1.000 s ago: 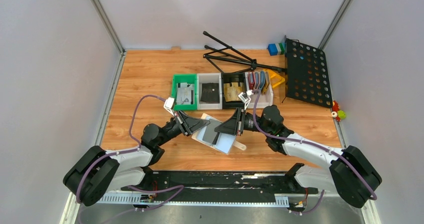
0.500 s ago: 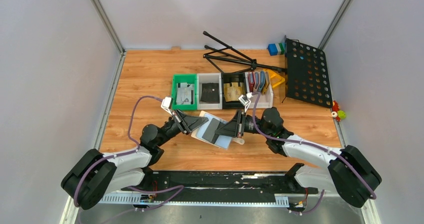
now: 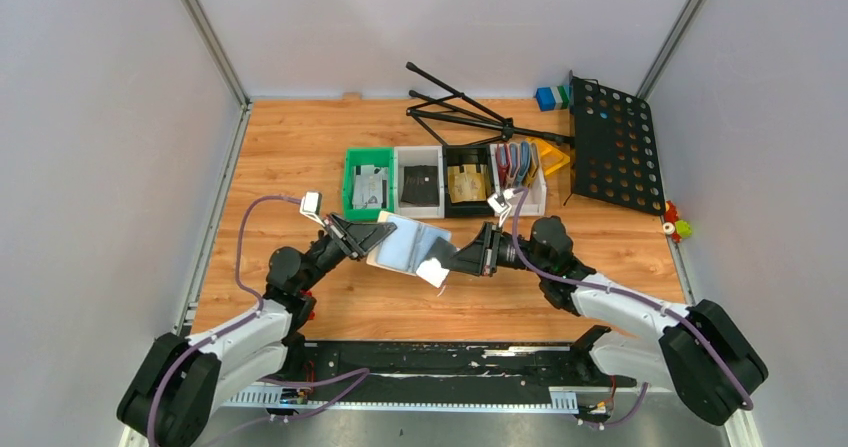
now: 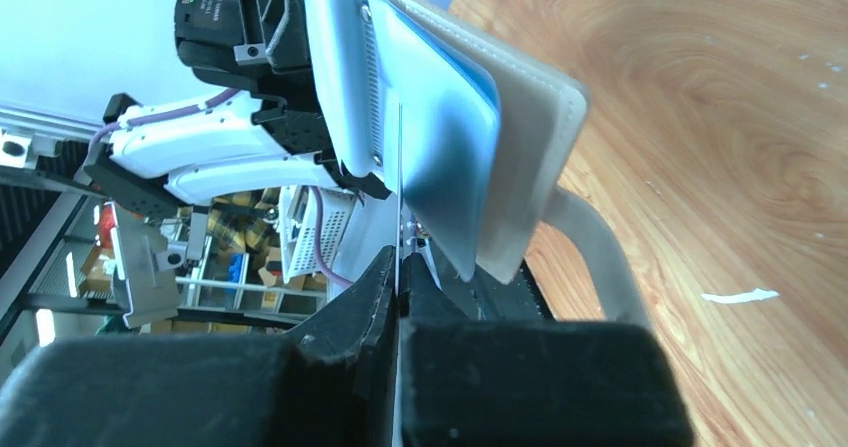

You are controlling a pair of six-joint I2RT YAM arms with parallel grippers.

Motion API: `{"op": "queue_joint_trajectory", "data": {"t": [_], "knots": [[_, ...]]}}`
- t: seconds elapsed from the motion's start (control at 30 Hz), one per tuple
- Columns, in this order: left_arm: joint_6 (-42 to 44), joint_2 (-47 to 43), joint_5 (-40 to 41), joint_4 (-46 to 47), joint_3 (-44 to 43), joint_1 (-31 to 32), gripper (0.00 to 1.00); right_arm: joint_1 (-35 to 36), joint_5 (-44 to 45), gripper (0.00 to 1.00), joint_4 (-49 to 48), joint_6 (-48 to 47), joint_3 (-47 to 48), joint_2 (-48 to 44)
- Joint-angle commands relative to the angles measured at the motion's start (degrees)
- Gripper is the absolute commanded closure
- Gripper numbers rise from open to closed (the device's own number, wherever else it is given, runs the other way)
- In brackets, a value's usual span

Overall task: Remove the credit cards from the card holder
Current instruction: Remove the credit card from the card holder, then place the credit card in the storage box.

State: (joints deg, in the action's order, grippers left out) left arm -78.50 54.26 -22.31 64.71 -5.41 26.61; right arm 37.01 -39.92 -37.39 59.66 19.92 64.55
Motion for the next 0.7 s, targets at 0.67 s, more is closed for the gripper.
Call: {"op": "queue_joint_trajectory", "data": {"t": [0.67], "knots": [[34.5,-16.5,9.5,-57.7,-6.3,-2.3,1.0,-3.5,16.7,1.0,54.5,-39.2,52.3,28.1]]}}
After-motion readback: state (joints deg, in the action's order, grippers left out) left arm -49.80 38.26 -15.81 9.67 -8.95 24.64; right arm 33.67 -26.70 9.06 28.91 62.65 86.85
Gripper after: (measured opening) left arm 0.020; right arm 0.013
